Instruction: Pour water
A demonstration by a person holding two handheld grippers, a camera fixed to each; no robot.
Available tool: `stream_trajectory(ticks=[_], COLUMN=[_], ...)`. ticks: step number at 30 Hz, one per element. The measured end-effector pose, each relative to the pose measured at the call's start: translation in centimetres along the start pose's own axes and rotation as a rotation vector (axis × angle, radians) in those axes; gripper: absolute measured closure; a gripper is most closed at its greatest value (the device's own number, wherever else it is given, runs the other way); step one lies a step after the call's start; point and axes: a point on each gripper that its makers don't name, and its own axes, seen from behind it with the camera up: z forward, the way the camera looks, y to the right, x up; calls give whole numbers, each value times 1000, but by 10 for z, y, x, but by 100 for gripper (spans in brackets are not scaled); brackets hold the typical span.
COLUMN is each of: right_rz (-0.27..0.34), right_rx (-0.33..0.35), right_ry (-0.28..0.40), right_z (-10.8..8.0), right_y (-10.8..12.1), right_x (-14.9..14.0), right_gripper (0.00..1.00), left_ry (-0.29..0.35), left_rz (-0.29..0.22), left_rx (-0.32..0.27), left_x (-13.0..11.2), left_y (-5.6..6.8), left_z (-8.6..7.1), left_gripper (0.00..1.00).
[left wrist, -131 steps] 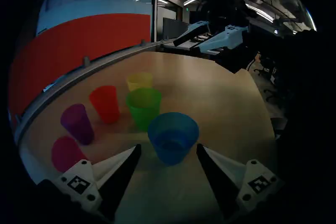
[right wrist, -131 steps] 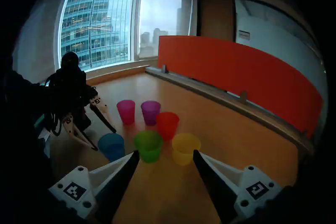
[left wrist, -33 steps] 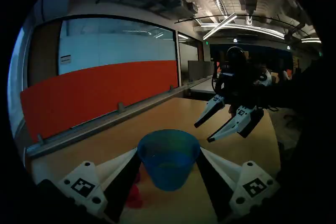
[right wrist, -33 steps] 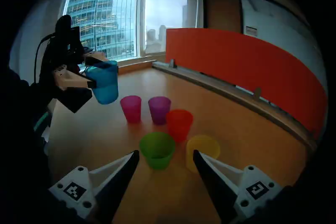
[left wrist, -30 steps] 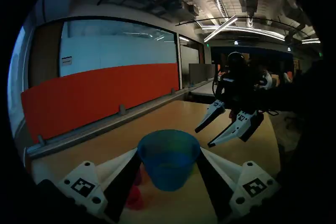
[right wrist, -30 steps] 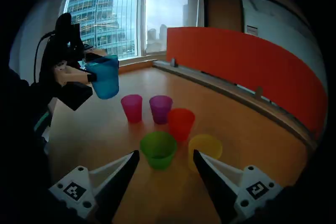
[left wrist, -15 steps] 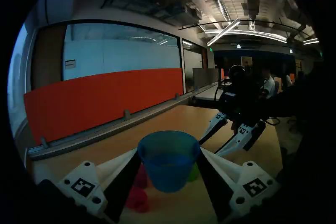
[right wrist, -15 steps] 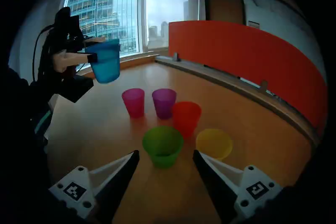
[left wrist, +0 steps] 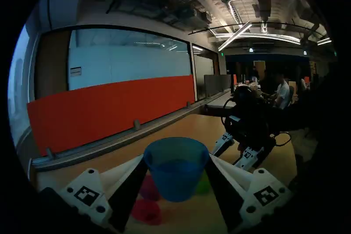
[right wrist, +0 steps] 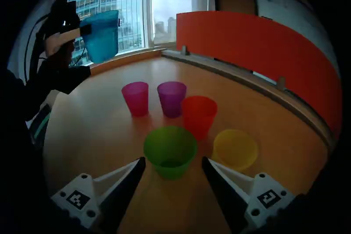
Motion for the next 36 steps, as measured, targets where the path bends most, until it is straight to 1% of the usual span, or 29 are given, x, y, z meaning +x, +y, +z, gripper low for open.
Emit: stream_trajectory(ticks=[11, 17, 25, 29, 36], right_rz=[1, 8, 0, -5, -9], right_rx=[10, 8, 1, -6, -2], right_ry=[-7, 3, 8, 13, 25], right_z=[20, 28, 33, 34, 33], right_y=[-2, -4, -4, -3, -4], right_x=[3, 7, 9, 10, 10], right_gripper=[1, 1, 1, 6, 7], left_ry=[1, 1, -2, -4, -5], left_rz=[4, 6, 8, 9, 8], left_rx=[10, 9, 9, 9, 10], left_x=[2, 2, 1, 1, 2], left_y=[-4, -5, -5, -4, -5], left_z=[-3, -4, -5, -5, -4], left_gripper=[14, 14, 14, 14, 14])
